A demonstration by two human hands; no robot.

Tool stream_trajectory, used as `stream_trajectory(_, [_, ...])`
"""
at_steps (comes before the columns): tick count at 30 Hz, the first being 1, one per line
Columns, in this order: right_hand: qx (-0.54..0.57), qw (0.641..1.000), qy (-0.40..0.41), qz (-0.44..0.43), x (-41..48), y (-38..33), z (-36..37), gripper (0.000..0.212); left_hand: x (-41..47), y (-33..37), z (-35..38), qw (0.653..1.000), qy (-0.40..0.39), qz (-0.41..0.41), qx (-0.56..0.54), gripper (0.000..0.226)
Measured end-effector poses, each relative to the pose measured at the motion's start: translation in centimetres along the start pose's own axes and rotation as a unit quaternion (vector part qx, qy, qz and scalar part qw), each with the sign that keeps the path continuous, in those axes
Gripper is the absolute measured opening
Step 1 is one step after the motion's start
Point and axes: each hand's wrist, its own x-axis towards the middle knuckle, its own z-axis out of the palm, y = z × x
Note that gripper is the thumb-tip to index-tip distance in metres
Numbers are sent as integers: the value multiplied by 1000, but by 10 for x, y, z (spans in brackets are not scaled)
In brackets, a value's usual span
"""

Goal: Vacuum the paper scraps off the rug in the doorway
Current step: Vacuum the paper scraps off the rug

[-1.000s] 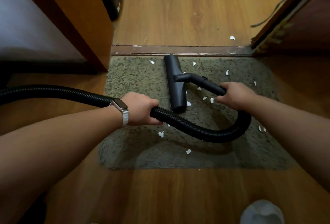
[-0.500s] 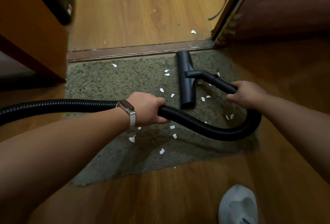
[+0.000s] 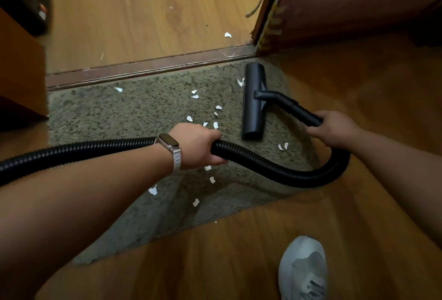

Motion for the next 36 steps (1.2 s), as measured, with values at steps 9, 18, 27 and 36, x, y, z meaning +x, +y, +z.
stream_trajectory(9, [-37, 993, -34, -106, -7, -70, 18, 25, -29, -26, 3, 999, -12, 24, 18, 54])
stream_trajectory(18, [-81, 979, -39, -181, -15, -138, 39, 25, -79, -62, 7, 999, -33, 18, 19, 53])
stream_trajectory(27, [-123, 957, -44, -258, -38, -197, 68, 18, -138, -89, 9, 998, -48, 0, 35, 48])
stream_trajectory(36, [-170, 930, -81, -314, -67, -228, 83, 14, -192, -73, 19, 990, -136, 27, 10, 48])
